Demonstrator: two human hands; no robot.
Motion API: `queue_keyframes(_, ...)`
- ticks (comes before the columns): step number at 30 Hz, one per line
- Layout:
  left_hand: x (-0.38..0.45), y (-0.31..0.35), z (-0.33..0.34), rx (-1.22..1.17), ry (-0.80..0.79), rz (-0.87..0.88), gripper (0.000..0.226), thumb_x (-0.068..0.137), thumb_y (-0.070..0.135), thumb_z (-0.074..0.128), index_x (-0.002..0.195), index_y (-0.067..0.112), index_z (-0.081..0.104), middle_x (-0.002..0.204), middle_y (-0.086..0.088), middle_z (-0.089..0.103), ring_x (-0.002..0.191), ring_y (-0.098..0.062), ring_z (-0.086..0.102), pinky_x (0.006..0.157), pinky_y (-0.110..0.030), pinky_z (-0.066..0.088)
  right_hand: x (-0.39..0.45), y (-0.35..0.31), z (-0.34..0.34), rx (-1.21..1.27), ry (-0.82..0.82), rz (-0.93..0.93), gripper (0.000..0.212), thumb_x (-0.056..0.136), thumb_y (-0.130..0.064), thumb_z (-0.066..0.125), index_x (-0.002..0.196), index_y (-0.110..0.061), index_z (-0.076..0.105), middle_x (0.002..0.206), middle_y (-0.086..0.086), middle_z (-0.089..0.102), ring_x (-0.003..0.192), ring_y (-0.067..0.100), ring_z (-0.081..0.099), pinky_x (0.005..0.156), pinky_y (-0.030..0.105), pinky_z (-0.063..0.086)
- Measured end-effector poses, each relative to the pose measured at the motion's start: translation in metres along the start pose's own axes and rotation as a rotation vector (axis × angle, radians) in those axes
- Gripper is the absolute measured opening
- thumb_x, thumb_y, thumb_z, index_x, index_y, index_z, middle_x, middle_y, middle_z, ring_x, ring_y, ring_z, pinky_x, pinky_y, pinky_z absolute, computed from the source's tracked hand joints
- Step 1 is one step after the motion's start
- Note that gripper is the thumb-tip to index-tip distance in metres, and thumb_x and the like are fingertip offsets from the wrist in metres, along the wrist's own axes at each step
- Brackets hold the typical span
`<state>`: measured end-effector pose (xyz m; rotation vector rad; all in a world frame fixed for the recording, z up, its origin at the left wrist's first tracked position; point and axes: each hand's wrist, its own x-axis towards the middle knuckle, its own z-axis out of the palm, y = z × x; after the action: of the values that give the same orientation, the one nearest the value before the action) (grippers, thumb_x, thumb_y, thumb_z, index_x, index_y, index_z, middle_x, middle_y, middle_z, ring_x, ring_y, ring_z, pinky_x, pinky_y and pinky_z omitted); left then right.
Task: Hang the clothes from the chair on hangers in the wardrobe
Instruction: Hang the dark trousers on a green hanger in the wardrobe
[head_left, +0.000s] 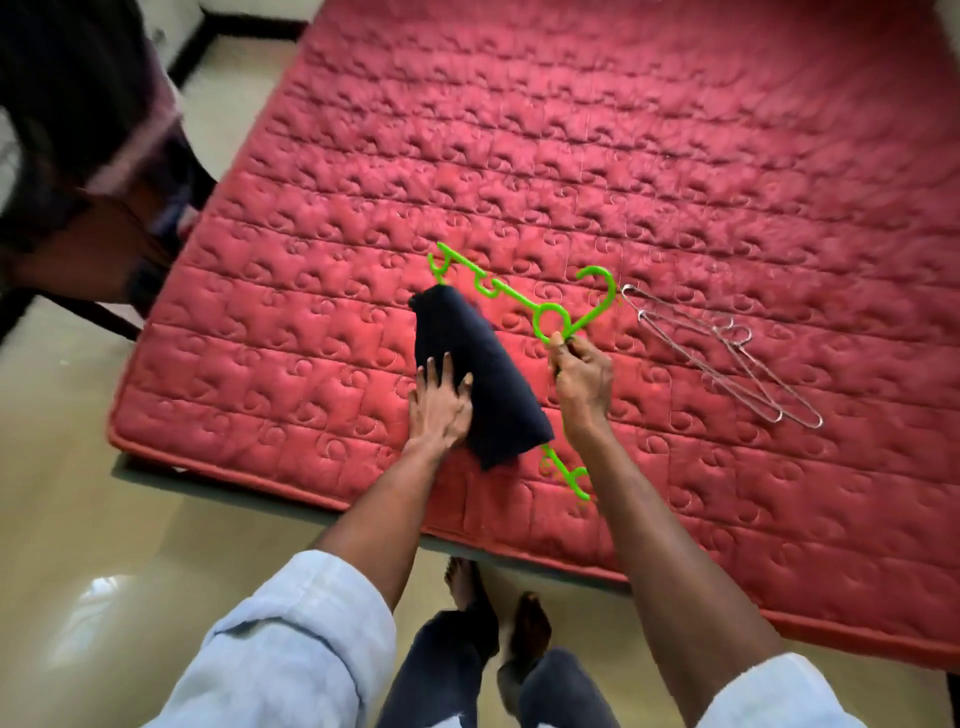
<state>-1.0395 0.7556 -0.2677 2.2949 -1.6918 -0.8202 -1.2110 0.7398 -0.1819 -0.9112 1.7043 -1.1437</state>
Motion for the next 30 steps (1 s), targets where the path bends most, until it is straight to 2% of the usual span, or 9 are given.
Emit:
queue_keyframes(5, -0.051, 0.001, -0.102, -0.283, 0.275, -0.003, 0.062, 0.099, 0.030, 0.048, 0.150, -0.001, 0.031, 0.156, -0.025, 0.028, 0.147, -0.035, 0.023, 0.122, -0.038, 0.015, -0.024, -0.095, -0.004, -0.106, -0.179, -0.153, 0.030, 0.086, -0.011, 0.057, 0.058, -0.014, 0.047, 0.058, 0.003, 0.036, 0.052, 0.007, 0.029, 0.049, 0.032, 0.022)
queue_keyframes(8, -0.080, 0.003, -0.175, -0.366, 0.498, 0.031, 0.062, 0.095, 0.018, 0.055, 0.149, -0.001, 0.032, 0.156, -0.023, 0.030, 0.147, -0.033, 0.025, 0.122, -0.037, 0.017, -0.036, -0.159, -0.010, -0.128, -0.287, -0.258, 0.034, 0.085, -0.018, 0.059, 0.053, -0.018, 0.045, 0.050, -0.007, 0.037, 0.046, 0.004, 0.029, 0.048, 0.031, 0.021)
queue_keyframes(11, -0.094, 0.011, -0.249, -0.367, 0.666, 0.169, 0.066, 0.091, 0.022, 0.056, 0.149, -0.001, 0.034, 0.155, -0.023, 0.030, 0.146, -0.034, 0.026, 0.121, -0.035, 0.015, -0.049, -0.223, -0.002, -0.185, -0.410, -0.399, 0.025, 0.077, -0.024, 0.059, 0.054, -0.017, 0.050, 0.051, 0.002, 0.043, 0.045, 0.010, 0.034, 0.049, 0.033, 0.024)
queue_keyframes(17, -0.111, 0.015, -0.387, -0.060, 0.633, 0.331, 0.073, 0.084, 0.049, 0.060, 0.142, 0.006, 0.048, 0.143, -0.019, 0.051, 0.137, -0.032, 0.042, 0.118, -0.040, 0.016, -0.097, -0.314, 0.060, -0.225, -0.699, -0.590, 0.020, 0.071, -0.024, 0.055, 0.053, -0.016, 0.053, 0.055, 0.013, 0.047, 0.043, 0.018, 0.036, 0.047, 0.029, 0.029)
queue_keyframes(20, -0.132, -0.021, -0.438, -0.089, 0.593, 0.254, 0.044, 0.089, 0.052, 0.061, 0.106, 0.013, 0.071, 0.100, -0.015, 0.072, 0.100, -0.030, 0.066, 0.081, -0.035, 0.044, -0.130, -0.342, 0.106, -0.207, -0.790, -0.651, 0.020, 0.070, -0.023, 0.056, 0.052, -0.017, 0.052, 0.050, 0.008, 0.047, 0.040, 0.014, 0.036, 0.042, 0.025, 0.028)
queue_keyframes(23, -0.160, -0.079, -0.473, -0.176, 0.691, 0.192, 0.031, 0.091, 0.045, 0.064, 0.082, 0.016, 0.069, 0.070, -0.007, 0.066, 0.071, -0.024, 0.065, 0.059, -0.034, 0.037, -0.164, -0.351, 0.168, -0.210, -0.845, -0.711, 0.029, 0.075, -0.028, 0.059, 0.049, -0.016, 0.054, 0.052, 0.013, 0.048, 0.043, 0.019, 0.038, 0.046, 0.032, 0.031)
queue_keyframes(25, -0.172, -0.116, -0.491, -0.182, 0.733, 0.158, 0.031, 0.090, 0.046, 0.064, 0.073, 0.021, 0.065, 0.063, 0.001, 0.060, 0.065, -0.019, 0.059, 0.061, -0.036, 0.040, -0.187, -0.351, 0.208, -0.223, -0.819, -0.792, 0.025, 0.078, -0.027, 0.064, 0.057, -0.015, 0.061, 0.058, 0.014, 0.055, 0.049, 0.018, 0.046, 0.053, 0.036, 0.037)
queue_keyframes(28, -0.192, -0.184, -0.526, -0.195, 0.806, 0.064, 0.036, 0.090, 0.047, 0.064, 0.061, 0.028, 0.055, 0.056, 0.008, 0.056, 0.059, -0.017, 0.055, 0.060, -0.036, 0.041, -0.248, -0.347, 0.273, -0.149, -0.579, -1.028, 0.014, 0.075, -0.017, 0.071, 0.088, -0.012, 0.067, 0.086, 0.006, 0.061, 0.075, 0.008, 0.051, 0.072, 0.022, 0.043)
queue_keyframes(30, -0.203, -0.226, -0.549, -0.204, 0.859, 0.023, 0.036, 0.086, 0.052, 0.063, 0.062, 0.027, 0.056, 0.055, 0.007, 0.057, 0.060, -0.021, 0.058, 0.059, -0.036, 0.042, -0.289, -0.333, 0.304, -0.047, -0.389, -1.284, 0.011, 0.079, -0.017, 0.066, 0.086, -0.013, 0.060, 0.093, 0.005, 0.055, 0.088, 0.021, 0.052, 0.084, 0.035, 0.045)
